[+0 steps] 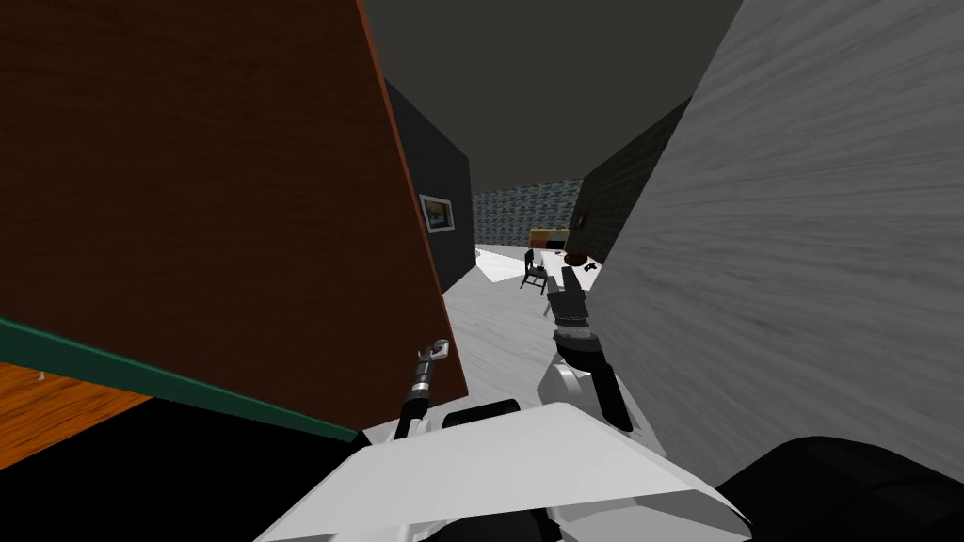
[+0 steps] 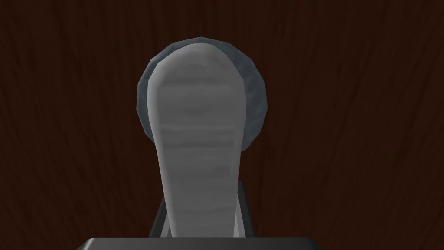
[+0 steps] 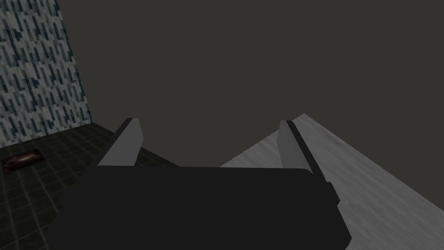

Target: Push the door open

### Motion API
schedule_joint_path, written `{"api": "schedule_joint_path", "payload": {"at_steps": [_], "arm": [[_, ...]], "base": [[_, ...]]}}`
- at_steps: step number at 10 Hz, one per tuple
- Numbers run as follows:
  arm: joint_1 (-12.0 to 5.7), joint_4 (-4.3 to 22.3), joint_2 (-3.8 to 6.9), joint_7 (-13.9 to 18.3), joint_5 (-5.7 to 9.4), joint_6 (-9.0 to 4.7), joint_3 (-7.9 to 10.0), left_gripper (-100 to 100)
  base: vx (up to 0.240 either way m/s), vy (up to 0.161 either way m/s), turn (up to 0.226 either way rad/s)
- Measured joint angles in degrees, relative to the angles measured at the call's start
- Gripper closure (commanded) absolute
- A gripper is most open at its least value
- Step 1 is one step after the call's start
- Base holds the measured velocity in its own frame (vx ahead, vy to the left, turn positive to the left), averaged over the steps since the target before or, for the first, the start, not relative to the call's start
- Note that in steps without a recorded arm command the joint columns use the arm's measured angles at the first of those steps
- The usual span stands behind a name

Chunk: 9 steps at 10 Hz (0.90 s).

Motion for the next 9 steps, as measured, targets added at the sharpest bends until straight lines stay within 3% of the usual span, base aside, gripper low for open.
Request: {"api": "schedule_joint_path", "payload": {"at_steps": [1,3,5,7,9], "arm": [[-0.94,1.33,-0.02,-0.24,0.26,-0.62,0.61,100],[-1.82,2.01,0.18,-0.93,0.80,-0.60,1.87,100],[-1.32,0.89,0.28,-1.55,1.21,-0.29,2.91,100],[-2.90,3.35,0.28,-2.07,1.81,-1.24,4.34,100],[-2.15,2.31,0.62,-2.05,1.98,-1.29,4.74,100]], "base": [[0.212,-0.034,0.055],[0.195,-0.037,0.059],[0.154,-0.035,0.062],[0.147,-0.027,0.058],[0.069,-0.014,0.039]]}}
